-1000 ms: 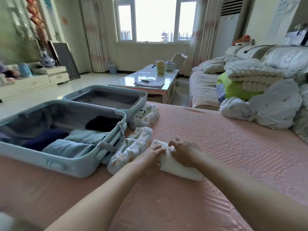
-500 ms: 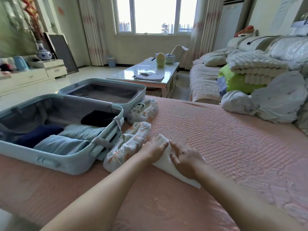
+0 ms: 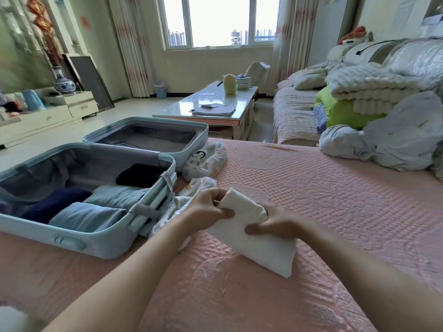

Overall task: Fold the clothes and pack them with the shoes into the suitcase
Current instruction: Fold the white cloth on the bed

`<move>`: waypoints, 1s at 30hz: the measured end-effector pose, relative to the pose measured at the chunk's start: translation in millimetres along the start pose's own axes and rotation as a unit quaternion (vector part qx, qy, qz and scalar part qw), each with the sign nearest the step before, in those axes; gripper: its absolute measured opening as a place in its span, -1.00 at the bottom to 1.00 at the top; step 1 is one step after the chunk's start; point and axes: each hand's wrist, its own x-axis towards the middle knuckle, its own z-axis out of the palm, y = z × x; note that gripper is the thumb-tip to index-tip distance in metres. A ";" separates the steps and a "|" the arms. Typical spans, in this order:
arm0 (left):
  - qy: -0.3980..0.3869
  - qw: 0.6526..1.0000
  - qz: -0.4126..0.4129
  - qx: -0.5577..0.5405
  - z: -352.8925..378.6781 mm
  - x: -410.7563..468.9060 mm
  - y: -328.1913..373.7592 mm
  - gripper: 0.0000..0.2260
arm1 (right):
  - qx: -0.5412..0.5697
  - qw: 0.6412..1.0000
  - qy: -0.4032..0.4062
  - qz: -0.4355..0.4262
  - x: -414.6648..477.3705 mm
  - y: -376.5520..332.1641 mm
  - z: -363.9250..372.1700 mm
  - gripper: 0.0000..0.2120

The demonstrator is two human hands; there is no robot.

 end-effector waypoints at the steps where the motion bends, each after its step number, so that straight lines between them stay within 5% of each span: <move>1: -0.003 1.000 0.010 -0.001 -1.3 -4.9 0.9 -0.64 | 0.006 1.000 -0.019 -0.008 -0.6 -2.1 -1.4 -0.38; 5: 0.018 0.998 0.057 0.025 -5.5 -13.4 4.7 -0.64 | -0.080 0.997 0.008 -0.007 -6.6 -19.8 -6.0 -0.59; 9: 0.080 0.978 0.152 0.118 -14.6 -6.2 13.8 -0.56 | -0.267 0.931 0.222 -0.113 -7.7 -31.8 -8.2 -0.60; 12: 0.012 0.955 0.176 0.238 -21.9 -6.1 13.6 -0.51 | -0.377 0.845 0.325 -0.194 -2.3 -15.3 4.6 -0.59; 15: -0.132 0.940 0.071 0.307 -19.7 -12.0 9.6 -0.58 | -0.466 0.798 0.312 -0.220 -2.9 4.8 25.8 -0.67; 17: -0.147 0.941 0.061 0.298 -12.2 -11.8 9.4 -0.76 | -0.507 0.777 0.295 -0.230 -7.4 17.0 37.3 -0.74; 22: 0.040 0.926 0.190 0.322 11.7 -0.1 5.5 -0.81 | -0.475 0.802 0.257 -0.256 -22.5 30.1 44.3 -0.62; 27: -0.158 0.876 0.064 0.451 42.3 -3.4 -4.4 -0.34 | -0.326 0.900 0.198 -0.211 -33.8 30.5 33.2 -0.40; 30: -0.172 0.845 0.076 0.500 50.6 -12.2 -11.1 -0.10 | -0.310 0.925 0.171 -0.135 -38.7 27.0 24.4 -0.08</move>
